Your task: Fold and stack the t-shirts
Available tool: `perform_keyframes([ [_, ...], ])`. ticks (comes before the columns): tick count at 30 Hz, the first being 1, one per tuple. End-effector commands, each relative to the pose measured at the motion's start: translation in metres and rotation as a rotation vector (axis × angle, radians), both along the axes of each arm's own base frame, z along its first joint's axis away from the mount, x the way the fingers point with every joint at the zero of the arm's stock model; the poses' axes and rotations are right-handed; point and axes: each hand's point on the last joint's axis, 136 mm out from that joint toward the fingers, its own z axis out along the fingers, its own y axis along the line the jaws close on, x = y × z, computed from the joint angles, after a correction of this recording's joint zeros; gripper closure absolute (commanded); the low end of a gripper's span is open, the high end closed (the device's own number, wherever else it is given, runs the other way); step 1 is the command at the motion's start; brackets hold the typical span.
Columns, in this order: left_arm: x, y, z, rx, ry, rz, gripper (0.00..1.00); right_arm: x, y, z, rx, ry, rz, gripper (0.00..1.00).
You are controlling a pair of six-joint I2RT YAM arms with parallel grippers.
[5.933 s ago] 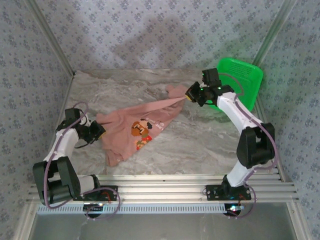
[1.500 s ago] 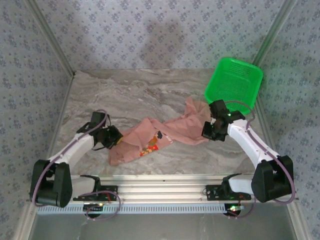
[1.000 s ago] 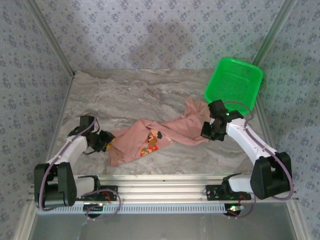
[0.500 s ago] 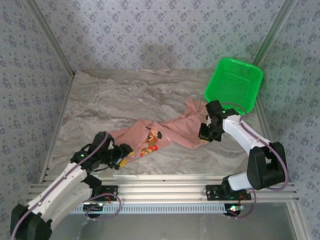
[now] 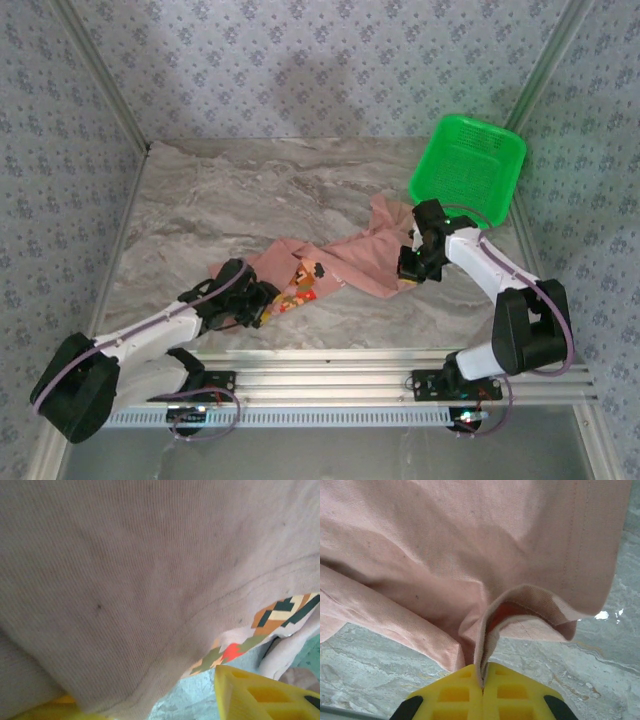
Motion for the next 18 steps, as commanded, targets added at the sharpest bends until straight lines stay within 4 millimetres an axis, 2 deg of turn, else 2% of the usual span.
perform_keyframes([
  [1, 0.011, 0.002, 0.006, -0.018, -0.004, 0.104, 0.49, 0.001, 0.002, 0.005, 0.014, -0.003, 0.028, 1.00],
  [7, 0.008, 0.006, 0.020, -0.020, -0.022, 0.096, 0.49, -0.002, -0.001, 0.006, 0.013, 0.000, 0.030, 1.00],
  [12, -0.005, 0.016, 0.019, -0.004, -0.008, 0.101, 0.49, -0.002, -0.001, 0.005, 0.020, 0.001, 0.029, 1.00],
  [18, -0.007, 0.025, 0.017, 0.008, -0.007, 0.115, 0.49, -0.001, 0.000, 0.004, 0.025, -0.001, 0.028, 1.00],
])
